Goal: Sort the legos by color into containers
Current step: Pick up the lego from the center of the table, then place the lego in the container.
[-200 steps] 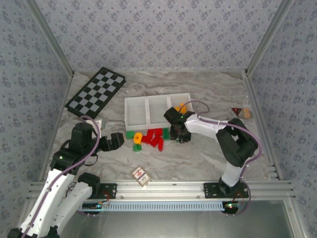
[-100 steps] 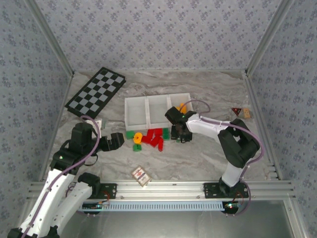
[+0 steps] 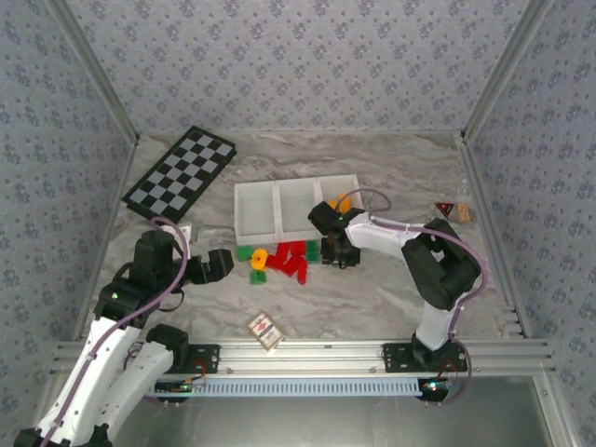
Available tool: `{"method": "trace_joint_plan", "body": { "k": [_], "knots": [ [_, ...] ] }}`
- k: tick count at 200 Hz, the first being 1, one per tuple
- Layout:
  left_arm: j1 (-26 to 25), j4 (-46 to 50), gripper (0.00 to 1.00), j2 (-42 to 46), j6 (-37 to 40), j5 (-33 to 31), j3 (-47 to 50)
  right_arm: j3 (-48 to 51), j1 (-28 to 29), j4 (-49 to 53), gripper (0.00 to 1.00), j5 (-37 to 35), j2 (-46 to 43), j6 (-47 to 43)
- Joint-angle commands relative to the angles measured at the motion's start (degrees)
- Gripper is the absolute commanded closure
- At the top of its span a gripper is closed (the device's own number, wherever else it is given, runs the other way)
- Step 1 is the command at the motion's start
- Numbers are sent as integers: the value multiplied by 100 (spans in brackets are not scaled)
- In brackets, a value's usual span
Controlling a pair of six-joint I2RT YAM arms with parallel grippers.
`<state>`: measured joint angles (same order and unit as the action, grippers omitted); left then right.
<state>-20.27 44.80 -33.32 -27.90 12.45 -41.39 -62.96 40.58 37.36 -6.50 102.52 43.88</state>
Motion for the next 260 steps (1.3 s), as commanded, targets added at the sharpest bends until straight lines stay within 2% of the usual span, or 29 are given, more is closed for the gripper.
{"method": "trace_joint_plan", "body": {
  "k": [1,54,104,139,160,215,260],
  "knots": [
    [-12,-102,0,19,30,34,36,-136,-1,56,60,-53,138,-114],
    [-12,-106,0,19,30,32,34,-171,1,187,65,-118,8,-194],
    [-12,-108,0,1,31,47,34,-488,126,665,66,-449,-426,-402],
    [-12,-120,0,-8,37,63,44,-1451,206,929,66,-465,-545,-722],
    [-12,-121,0,-17,39,73,43,-2128,214,1001,66,-342,-261,-942],
    [-20,-123,0,41,37,65,44,-3953,54,1259,67,82,1135,-1396],
    [-21,-120,1,64,36,86,45,-4483,-161,1156,67,495,1902,-1400]
  ]
}}
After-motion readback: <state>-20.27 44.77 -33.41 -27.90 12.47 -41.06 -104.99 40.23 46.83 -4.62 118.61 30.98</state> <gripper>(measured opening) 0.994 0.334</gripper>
